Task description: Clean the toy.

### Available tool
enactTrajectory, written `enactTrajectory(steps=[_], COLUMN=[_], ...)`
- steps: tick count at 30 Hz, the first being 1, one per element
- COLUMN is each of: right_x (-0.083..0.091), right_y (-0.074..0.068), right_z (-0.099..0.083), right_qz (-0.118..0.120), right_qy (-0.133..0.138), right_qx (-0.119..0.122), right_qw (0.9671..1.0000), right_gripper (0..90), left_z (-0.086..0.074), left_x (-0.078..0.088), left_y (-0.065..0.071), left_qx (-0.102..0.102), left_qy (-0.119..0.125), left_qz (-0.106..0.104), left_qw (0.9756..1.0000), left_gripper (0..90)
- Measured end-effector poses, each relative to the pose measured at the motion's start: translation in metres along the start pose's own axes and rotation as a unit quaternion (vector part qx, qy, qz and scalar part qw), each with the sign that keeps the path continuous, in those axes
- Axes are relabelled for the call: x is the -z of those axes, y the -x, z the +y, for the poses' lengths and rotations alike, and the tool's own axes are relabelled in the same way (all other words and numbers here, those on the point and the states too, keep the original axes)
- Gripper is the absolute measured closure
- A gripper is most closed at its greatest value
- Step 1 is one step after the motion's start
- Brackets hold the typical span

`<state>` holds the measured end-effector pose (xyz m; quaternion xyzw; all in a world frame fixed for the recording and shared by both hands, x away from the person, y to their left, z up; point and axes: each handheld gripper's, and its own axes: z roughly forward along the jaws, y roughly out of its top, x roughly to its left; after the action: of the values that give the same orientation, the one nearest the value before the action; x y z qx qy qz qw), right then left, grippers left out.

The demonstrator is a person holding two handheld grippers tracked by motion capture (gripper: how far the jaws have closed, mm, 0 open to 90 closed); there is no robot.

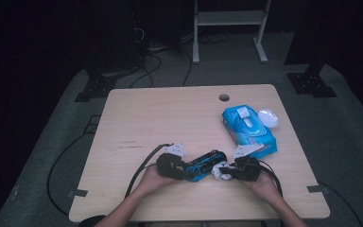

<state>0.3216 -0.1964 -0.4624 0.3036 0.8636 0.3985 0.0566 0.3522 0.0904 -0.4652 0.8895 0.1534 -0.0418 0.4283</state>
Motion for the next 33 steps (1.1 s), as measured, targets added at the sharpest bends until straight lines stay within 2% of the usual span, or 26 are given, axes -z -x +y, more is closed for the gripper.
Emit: enactTrajectory(steps=[1, 2, 3, 4, 6, 7, 10, 11, 12, 14, 15, 19, 25, 27, 31, 33], right_x=[0.002, 0.004, 0.007, 0.007, 0.011, 0.011, 0.019, 0.026, 0.029, 0.032, 0.036, 0.037, 0.025, 0.022, 0.016, 0.014], right_y=[0.000, -0.001, -0.003, -0.003, -0.005, -0.005, -0.005, -0.005, -0.005, -0.004, 0.000, 0.009, 0.032, 0.037, 0.035, 0.036], right_z=[-0.001, -0.001, -0.001, -0.001, -0.001, -0.001, 0.004, 0.009, 0.012, 0.015, 0.020, 0.025, 0.035, 0.037, 0.042, 0.042], right_qz=[0.008, 0.015, 0.018, 0.018, 0.022, 0.022, 0.036, 0.039, 0.039, 0.037, 0.032, 0.019, -0.014, -0.015, -0.028, -0.026], right_qy=[0.002, 0.003, 0.001, 0.001, 0.008, 0.008, 0.031, 0.049, 0.059, 0.065, 0.079, 0.090, 0.094, 0.096, 0.088, 0.086], right_qx=[0.000, -0.002, 0.003, 0.003, 0.006, 0.006, -0.002, -0.002, -0.003, -0.004, -0.007, -0.018, -0.041, -0.050, -0.044, -0.043], right_qw=[1.0000, 0.9999, 0.9998, 0.9998, 0.9997, 0.9997, 0.9989, 0.9981, 0.9975, 0.9972, 0.9964, 0.9956, 0.9946, 0.9941, 0.9948, 0.9950], right_gripper=[83.9, 83.8, 83.8, 83.8, 83.8, 83.8, 83.9, 83.8, 83.9, 83.8, 83.8, 83.8, 83.8, 83.8, 83.9, 83.9], left_z=[0.000, 0.001, 0.003, 0.003, 0.005, 0.006, 0.010, 0.012, 0.013, 0.013, 0.012, 0.011, 0.008, 0.008, 0.007, 0.006], left_x=[0.000, -0.001, -0.002, -0.002, -0.002, -0.001, 0.009, 0.011, 0.009, 0.008, 0.005, 0.003, 0.002, 0.003, 0.005, 0.005], left_y=[0.001, 0.005, 0.012, 0.012, 0.017, 0.018, 0.016, 0.014, 0.012, 0.012, 0.010, 0.003, -0.011, -0.014, -0.017, -0.018], left_qx=[-0.007, -0.028, -0.062, -0.062, -0.092, -0.096, -0.102, -0.098, -0.105, -0.109, -0.111, -0.113, -0.097, -0.095, -0.087, -0.081], left_qy=[0.001, 0.001, -0.004, -0.004, 0.000, 0.006, 0.057, 0.063, 0.063, 0.058, 0.053, 0.051, 0.046, 0.045, 0.047, 0.050], left_qz=[0.001, 0.005, 0.029, 0.029, 0.042, 0.049, 0.064, 0.063, 0.073, 0.076, 0.079, 0.084, 0.088, 0.090, 0.089, 0.085], left_qw=[1.0000, 0.9996, 0.9977, 0.9977, 0.9949, 0.9941, 0.9911, 0.9911, 0.9898, 0.9893, 0.9892, 0.9887, 0.9904, 0.9904, 0.9911, 0.9918], left_gripper=[64.1, 65.4, 66.1, 66.3, 66.8, 66.8, 71.5, 72.6, 72.7, 72.9, 73.7, 74.4, 74.6, 74.6, 74.5, 74.3])
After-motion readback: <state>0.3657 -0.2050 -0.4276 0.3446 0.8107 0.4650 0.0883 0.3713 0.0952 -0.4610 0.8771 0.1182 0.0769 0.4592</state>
